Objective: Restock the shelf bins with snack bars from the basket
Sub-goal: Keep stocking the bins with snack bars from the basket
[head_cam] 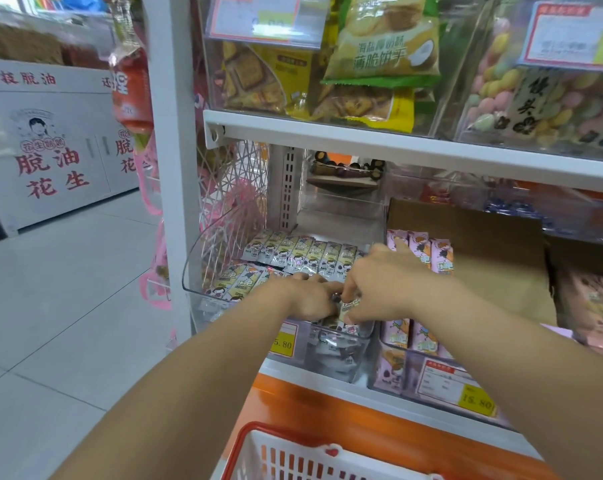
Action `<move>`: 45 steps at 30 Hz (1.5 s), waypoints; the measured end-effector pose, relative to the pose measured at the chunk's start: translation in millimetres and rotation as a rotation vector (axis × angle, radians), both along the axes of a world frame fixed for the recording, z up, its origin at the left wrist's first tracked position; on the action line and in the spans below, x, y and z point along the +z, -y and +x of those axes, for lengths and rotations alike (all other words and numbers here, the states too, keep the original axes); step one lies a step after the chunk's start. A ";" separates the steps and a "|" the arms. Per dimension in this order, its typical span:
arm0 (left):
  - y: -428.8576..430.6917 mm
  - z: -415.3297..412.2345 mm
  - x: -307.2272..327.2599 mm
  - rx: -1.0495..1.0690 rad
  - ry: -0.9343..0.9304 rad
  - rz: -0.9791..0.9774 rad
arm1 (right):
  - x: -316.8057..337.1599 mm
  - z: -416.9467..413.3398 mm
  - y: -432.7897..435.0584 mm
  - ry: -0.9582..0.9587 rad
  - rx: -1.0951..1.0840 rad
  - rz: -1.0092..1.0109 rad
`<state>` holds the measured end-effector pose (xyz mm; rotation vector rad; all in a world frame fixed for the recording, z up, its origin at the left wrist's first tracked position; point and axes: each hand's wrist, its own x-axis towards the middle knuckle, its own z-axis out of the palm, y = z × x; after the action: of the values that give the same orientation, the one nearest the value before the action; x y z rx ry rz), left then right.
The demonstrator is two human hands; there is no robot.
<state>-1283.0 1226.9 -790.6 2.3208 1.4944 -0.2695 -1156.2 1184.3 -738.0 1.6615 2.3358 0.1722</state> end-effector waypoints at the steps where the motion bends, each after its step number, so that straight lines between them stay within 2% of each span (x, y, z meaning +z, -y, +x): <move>1: 0.3 -0.7 -0.8 0.006 0.000 0.005 | 0.0 -2.3 0.8 0.074 0.001 0.018; 6: 1.3 -4.2 -2.5 0.014 0.011 0.030 | -2.0 -16.3 6.5 0.391 -0.011 0.050; 11: 1.6 -6.3 -1.7 0.001 0.021 0.043 | 0.4 -30.9 9.9 0.614 -0.005 -0.076; 13: -1.0 -8.0 -1.6 0.006 0.071 0.051 | 1.0 -37.3 11.4 0.642 0.009 -0.108; 15: -5.2 -15.0 -0.2 0.045 0.099 0.061 | 6.1 -38.9 11.1 0.577 0.010 -0.144; 19: -6.5 -45.5 5.0 0.137 -0.142 0.114 | 8.2 -27.1 0.1 0.304 0.002 -0.119; 22: 1.1 -54.4 8.1 0.161 -0.116 0.021 | -2.3 -29.4 -3.4 0.353 0.007 -0.087; 25: 3.3 -49.6 12.7 0.156 -0.151 -0.018 | -1.3 -38.8 0.8 0.408 -0.009 -0.156; 31: -4.4 -40.6 14.5 0.112 -0.309 -0.001 | -3.5 -44.8 2.0 0.399 -0.041 -0.139; 34: -2.9 -39.0 14.0 0.119 -0.308 0.037 | -2.4 -40.9 4.9 0.347 -0.013 -0.103; 36: 1.9 -40.5 13.9 0.145 -0.194 0.066 | 1.4 -35.9 15.6 0.295 0.051 -0.024; 39: 22.0 -45.3 13.1 0.201 0.150 0.165 | -2.0 -22.9 37.3 0.072 0.179 0.155; 42: 66.8 -51.6 3.3 0.161 0.315 0.503 | -27.3 -5.9 65.5 -0.236 0.408 0.390; 44: 102.6 -54.9 -13.3 0.101 0.480 0.711 | -46.5 4.5 88.3 -0.398 0.482 0.407; 45: 118.9 -56.5 -23.0 0.069 0.551 0.778 | -59.2 9.2 99.0 -0.446 0.488 0.346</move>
<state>-1339.5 1108.1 -813.6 2.5373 1.5255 1.0623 -1146.9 1085.3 -797.1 1.3254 3.1835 0.3457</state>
